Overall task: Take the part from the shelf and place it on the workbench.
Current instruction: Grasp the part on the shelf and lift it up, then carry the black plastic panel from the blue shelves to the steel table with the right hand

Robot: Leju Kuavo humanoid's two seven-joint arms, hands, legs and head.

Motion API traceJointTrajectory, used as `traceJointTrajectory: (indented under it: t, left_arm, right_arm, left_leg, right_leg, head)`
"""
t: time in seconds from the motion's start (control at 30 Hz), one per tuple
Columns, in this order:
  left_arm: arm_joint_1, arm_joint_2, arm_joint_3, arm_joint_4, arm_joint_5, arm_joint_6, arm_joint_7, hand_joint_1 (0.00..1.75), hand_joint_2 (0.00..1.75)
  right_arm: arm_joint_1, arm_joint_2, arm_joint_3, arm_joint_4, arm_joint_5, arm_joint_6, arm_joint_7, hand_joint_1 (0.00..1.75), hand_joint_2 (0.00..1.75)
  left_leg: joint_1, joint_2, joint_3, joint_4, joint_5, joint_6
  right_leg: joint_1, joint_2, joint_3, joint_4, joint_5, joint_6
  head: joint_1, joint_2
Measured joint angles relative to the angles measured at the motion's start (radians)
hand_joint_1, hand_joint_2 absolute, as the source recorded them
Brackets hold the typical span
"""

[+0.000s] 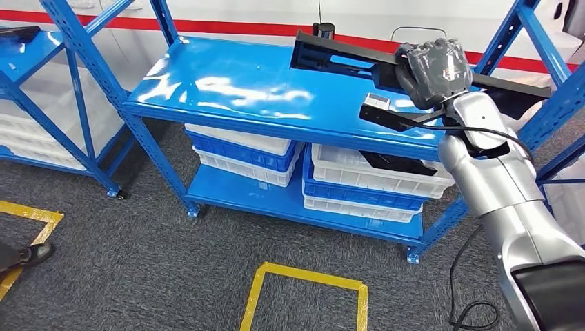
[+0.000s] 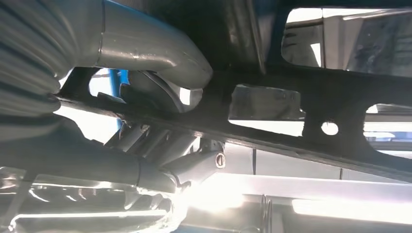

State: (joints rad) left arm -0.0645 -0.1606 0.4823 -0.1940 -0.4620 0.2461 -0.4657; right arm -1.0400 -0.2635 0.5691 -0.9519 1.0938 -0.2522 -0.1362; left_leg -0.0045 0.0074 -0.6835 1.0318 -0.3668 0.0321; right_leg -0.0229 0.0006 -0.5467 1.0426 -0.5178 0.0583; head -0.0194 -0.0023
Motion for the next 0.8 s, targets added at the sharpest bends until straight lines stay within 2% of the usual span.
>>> traceJointTrajectory:
  t: [0.03,0.07,0.1,0.13,0.17,0.2,0.23,0.27,0.3,0.33,0.4,0.43,0.47,0.53,0.57,0.6,0.63,0.67,0.7,0.73,0.77,0.8]
  left_arm:
    - [0.001,0.001,0.0,0.0,0.0,0.0,0.0,0.0,0.0]
    - [0.002,0.001,0.0,0.0,0.0,0.0,0.0,0.0,0.0]
    - [0.003,0.001,0.001,0.0,0.0,0.0,0.0,0.0,0.0]
    - [0.003,0.001,0.001,0.0,0.0,0.0,-0.001,0.0,0.0]
    - [0.003,0.001,0.001,0.0,0.0,0.0,-0.001,0.0,0.0]
    - [0.003,0.001,0.001,0.0,0.0,0.0,-0.001,0.0,0.0]
    - [0.003,0.001,0.001,0.0,0.0,0.0,-0.001,0.0,0.0]
    - [0.002,0.001,0.001,0.0,0.0,-0.001,0.0,0.0,0.0]
    - [0.002,0.001,0.001,0.0,-0.001,-0.001,0.0,0.0,0.0]
    - [0.0,0.002,0.001,0.0,-0.003,-0.002,0.001,0.0,0.0]
    - [-0.003,0.005,0.001,-0.001,-0.007,-0.003,0.002,0.0,0.0]
    - [-0.005,0.006,0.001,-0.001,-0.009,-0.004,0.002,0.0,0.0]
    - [-0.005,0.008,0.001,-0.001,-0.01,-0.004,0.003,0.0,0.0]
    - [-0.005,0.008,0.001,-0.001,-0.011,-0.007,0.002,0.0,0.0]
    - [-0.005,0.009,0.001,-0.001,-0.012,-0.009,0.002,0.0,0.0]
    - [-0.005,0.01,0.001,-0.001,-0.013,-0.01,0.002,0.0,0.0]
    - [-0.006,0.011,0.001,-0.001,-0.015,-0.011,0.001,0.0,0.0]
    - [-0.006,0.012,0.002,-0.001,-0.017,-0.012,0.0,0.0,0.0]
    - [-0.006,0.012,0.002,-0.001,-0.018,-0.012,-0.001,0.0,0.0]
    - [-0.005,0.012,0.002,-0.001,-0.019,-0.012,-0.002,0.0,0.0]
    - [-0.005,0.012,0.002,-0.001,-0.02,-0.013,-0.004,0.0,0.0]
    - [-0.006,0.012,0.002,-0.001,-0.021,-0.013,-0.004,0.0,0.0]
  right_arm:
    - [-0.001,0.0,0.0,0.001,0.0,0.0,-0.001,1.75,1.75]
    - [-0.002,0.001,0.001,0.002,0.0,0.0,-0.001,1.75,1.75]
    - [-0.004,0.001,0.001,0.003,0.0,0.0,-0.001,1.75,1.75]
    - [-0.006,0.002,0.001,0.003,0.0,0.0,-0.001,1.75,1.75]
    - [-0.006,0.002,0.001,0.003,0.0,0.0,-0.002,1.75,1.75]
    - [-0.007,0.003,0.001,0.004,0.0,0.0,-0.002,1.75,1.75]
    - [-0.006,0.003,0.001,0.004,0.0,0.0,-0.002,1.75,1.75]
    - [-0.006,0.003,0.001,0.005,0.0,-0.001,-0.002,1.75,1.75]
    - [-0.004,0.003,0.001,0.005,0.0,-0.003,0.0,1.75,1.75]
    - [-0.002,0.003,0.001,0.003,0.004,-0.007,0.005,1.75,1.75]
    - [0.013,0.003,-0.004,-0.009,0.019,-0.019,0.024,1.75,1.75]
    - [0.023,0.003,-0.008,-0.017,0.03,-0.024,0.035,1.75,1.75]
    - [0.034,0.005,-0.012,-0.026,0.039,-0.028,0.043,1.75,1.75]
    - [0.056,0.006,-0.018,-0.04,0.052,-0.03,0.053,1.75,1.75]
    - [0.066,0.006,-0.022,-0.048,0.056,-0.029,0.055,1.75,1.75]
    - [0.075,0.004,-0.027,-0.056,0.059,-0.027,0.057,1.75,1.75]
    - [0.083,0.001,-0.034,-0.065,0.061,-0.023,0.059,1.75,1.75]
    - [0.09,0.0,-0.041,-0.075,0.066,-0.019,0.06,1.75,1.75]
    - [0.097,-0.001,-0.05,-0.084,0.07,-0.015,0.061,1.75,1.75]
    - [0.104,-0.001,-0.057,-0.092,0.074,-0.011,0.061,1.75,1.75]
    - [0.111,-0.001,-0.064,-0.098,0.078,-0.008,0.061,1.75,1.75]
    - [0.117,-0.001,-0.069,-0.103,0.082,-0.006,0.061,1.75,1.75]
  left_leg:
    - [0.003,-0.001,-0.006,0.005,-0.006,-0.004]
    - [0.005,-0.002,-0.014,0.021,-0.03,-0.009]
    - [0.008,-0.003,-0.027,0.055,-0.07,-0.015]
    - [0.009,-0.004,-0.042,0.108,-0.123,-0.021]
    - [0.01,-0.005,-0.058,0.172,-0.171,-0.025]
    - [0.011,-0.005,-0.069,0.233,-0.201,-0.028]
    - [0.013,-0.005,-0.07,0.275,-0.211,-0.028]
    - [0.014,-0.005,-0.057,0.285,-0.201,-0.026]
    - [0.014,-0.006,-0.025,0.261,-0.18,-0.02]
    - [0.013,-0.007,0.024,0.207,-0.16,-0.012]
    - [0.006,-0.011,0.13,0.071,-0.16,0.006]
    - [0.0,-0.012,0.163,0.023,-0.167,0.012]
    - [-0.006,-0.012,0.177,-0.002,-0.172,0.017]
    - [-0.012,-0.008,0.172,-0.024,-0.146,0.026]
    - [-0.011,-0.005,0.166,-0.035,-0.127,0.032]
    - [-0.009,-0.003,0.156,-0.047,-0.107,0.037]
    - [-0.007,0.0,0.142,-0.053,-0.089,0.039]
    - [-0.007,0.0,0.124,-0.054,-0.074,0.042]
    - [-0.007,0.0,0.105,-0.053,-0.06,0.042]
    - [-0.006,0.001,0.086,-0.053,-0.046,0.039]
    - [-0.005,0.002,0.067,-0.052,-0.032,0.037]
    - [-0.003,0.004,0.048,-0.05,-0.018,0.033]
  right_leg:
    - [-0.002,0.0,-0.006,0.001,0.007,-0.012]
    - [-0.004,-0.001,-0.014,0.0,0.016,-0.027]
    - [-0.005,-0.002,-0.024,0.0,0.027,-0.041]
    - [-0.003,-0.002,-0.034,0.0,0.038,-0.052]
    - [-0.002,-0.002,-0.047,0.0,0.049,-0.059]
    - [0.001,-0.002,-0.059,0.001,0.059,-0.061]
    - [0.003,-0.002,-0.072,0.001,0.069,-0.062]
    - [0.006,-0.002,-0.085,0.001,0.079,-0.062]
    - [0.008,-0.001,-0.097,0.001,0.09,-0.06]
    - [0.01,-0.001,-0.107,0.001,0.099,-0.058]
    - [0.012,-0.002,-0.119,0.0,0.117,-0.051]
    - [0.01,-0.004,-0.121,-0.001,0.124,-0.045]
    - [0.007,-0.006,-0.122,-0.005,0.134,-0.038]
    - [0.002,-0.008,-0.124,-0.015,0.149,-0.024]
    - [0.003,-0.007,-0.13,-0.01,0.138,-0.024]
    - [0.005,-0.006,-0.142,0.012,0.108,-0.028]
    - [0.006,-0.005,-0.157,0.054,0.063,-0.036]
    - [0.006,-0.004,-0.172,0.114,0.014,-0.041]
    - [0.005,-0.004,-0.184,0.179,-0.021,-0.04]
    - [0.003,-0.004,-0.187,0.233,-0.035,-0.033]
    - [0.002,-0.004,-0.178,0.263,-0.027,-0.02]
    - [0.0,-0.004,-0.153,0.26,-0.005,-0.005]
  head:
    - [0.0,0.0]
    - [-0.002,0.0]
    - [-0.003,0.0]
    - [-0.004,0.0]
    - [-0.004,0.0]
    - [-0.004,0.0]
    - [-0.004,0.0]
    - [-0.004,0.0]
    - [-0.004,0.0]
    - [-0.004,0.0]
    - [-0.003,0.0]
    - [-0.003,0.0]
    - [-0.004,0.0]
    - [-0.006,0.0]
    - [-0.006,0.0]
    - [-0.004,0.0]
    - [-0.003,0.0]
    - [-0.002,0.0]
    - [-0.002,0.0]
    - [-0.002,0.0]
    - [-0.002,0.0]
    - [-0.002,0.0]
